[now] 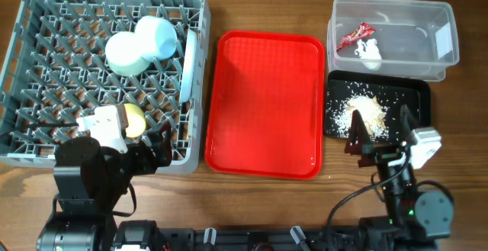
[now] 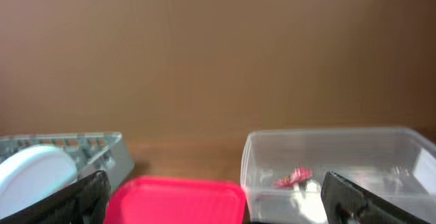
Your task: Sort waste into correct bins and load items into the dishwasher rack
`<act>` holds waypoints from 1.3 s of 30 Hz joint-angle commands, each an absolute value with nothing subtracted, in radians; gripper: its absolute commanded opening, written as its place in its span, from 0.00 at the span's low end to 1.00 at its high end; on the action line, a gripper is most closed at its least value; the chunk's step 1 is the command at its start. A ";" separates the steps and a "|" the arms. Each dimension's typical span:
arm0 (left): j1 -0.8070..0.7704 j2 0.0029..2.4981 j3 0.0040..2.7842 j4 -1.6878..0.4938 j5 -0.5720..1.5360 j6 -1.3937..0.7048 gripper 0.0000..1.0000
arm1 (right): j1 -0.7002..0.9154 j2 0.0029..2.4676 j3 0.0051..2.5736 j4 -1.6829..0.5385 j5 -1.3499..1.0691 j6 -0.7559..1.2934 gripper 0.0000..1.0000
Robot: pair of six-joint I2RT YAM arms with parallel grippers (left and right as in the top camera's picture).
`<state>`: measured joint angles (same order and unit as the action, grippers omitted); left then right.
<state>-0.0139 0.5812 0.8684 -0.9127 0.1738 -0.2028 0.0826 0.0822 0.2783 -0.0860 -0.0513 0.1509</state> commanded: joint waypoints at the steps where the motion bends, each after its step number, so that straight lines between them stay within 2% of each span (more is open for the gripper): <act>1: -0.016 0.579 0.861 -0.910 0.186 -0.187 1.00 | 0.081 0.003 0.157 0.019 -0.040 0.130 1.00; 6: -0.016 0.579 0.861 -0.910 0.186 -0.187 1.00 | 0.080 0.003 0.004 0.257 -0.041 0.130 1.00; 14: -0.016 0.579 0.861 -0.910 0.186 -0.187 1.00 | 0.080 0.003 0.005 -0.003 -0.080 0.033 1.00; 39: -0.016 0.579 0.861 -0.910 0.186 -0.187 1.00 | 0.080 0.007 0.006 0.002 -0.078 0.036 1.00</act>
<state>-0.0143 0.5816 0.8684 -0.9123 0.1738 -0.2028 0.0826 0.0154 0.0063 -0.0010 -0.0628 0.0498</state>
